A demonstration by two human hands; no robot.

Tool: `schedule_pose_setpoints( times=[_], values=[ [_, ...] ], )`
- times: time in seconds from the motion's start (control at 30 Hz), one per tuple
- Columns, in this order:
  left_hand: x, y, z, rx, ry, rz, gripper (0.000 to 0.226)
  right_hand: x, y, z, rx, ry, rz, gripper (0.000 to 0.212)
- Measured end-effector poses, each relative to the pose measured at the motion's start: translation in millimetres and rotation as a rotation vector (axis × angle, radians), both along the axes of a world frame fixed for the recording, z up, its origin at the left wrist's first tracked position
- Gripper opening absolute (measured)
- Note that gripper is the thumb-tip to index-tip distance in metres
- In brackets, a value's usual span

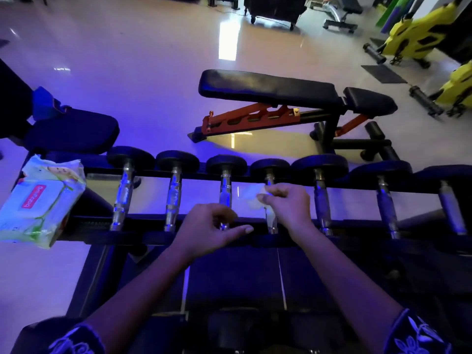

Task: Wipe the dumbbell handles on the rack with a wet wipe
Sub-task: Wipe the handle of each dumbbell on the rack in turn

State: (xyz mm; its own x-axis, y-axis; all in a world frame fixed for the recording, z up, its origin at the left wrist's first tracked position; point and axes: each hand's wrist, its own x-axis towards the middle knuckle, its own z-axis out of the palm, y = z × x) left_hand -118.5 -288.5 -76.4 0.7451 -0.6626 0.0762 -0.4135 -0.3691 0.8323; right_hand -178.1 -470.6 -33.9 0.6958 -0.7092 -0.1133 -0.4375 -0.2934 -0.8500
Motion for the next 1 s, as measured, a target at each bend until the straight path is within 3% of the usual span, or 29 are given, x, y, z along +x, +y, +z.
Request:
schedule_pose_setpoints(
  times=[0.17,0.3,0.43,0.57,0.77,0.9,1.0],
  values=[
    [-35,-65,12,0.327,-0.252,-0.279,0.074,-20,-53,-6,0.039,-0.037,-0.091,0.024],
    [-39,-84,0,0.596,-0.365,-0.398,0.053,-20,-70,-10,0.076,-0.022,0.069,0.032],
    [-41,-73,-20,0.438,-0.375,-0.381,0.048,-13,-62,-33,-0.132,0.045,0.361,0.037],
    [-34,-69,-28,0.399,-0.368,-0.404,0.047,-19,-49,-49,-0.395,0.154,0.408,0.038],
    [-14,-78,-8,0.501,-0.036,-0.363,0.059,-3,-52,-41,-0.412,0.108,0.381,0.028],
    [-14,-78,-7,0.473,0.019,-0.344,0.059,33,-63,-31,-0.377,0.042,0.279,0.028],
    [-15,-78,-5,0.463,0.035,-0.336,0.056,2,-56,-37,-0.368,0.119,0.336,0.025]
  ],
)
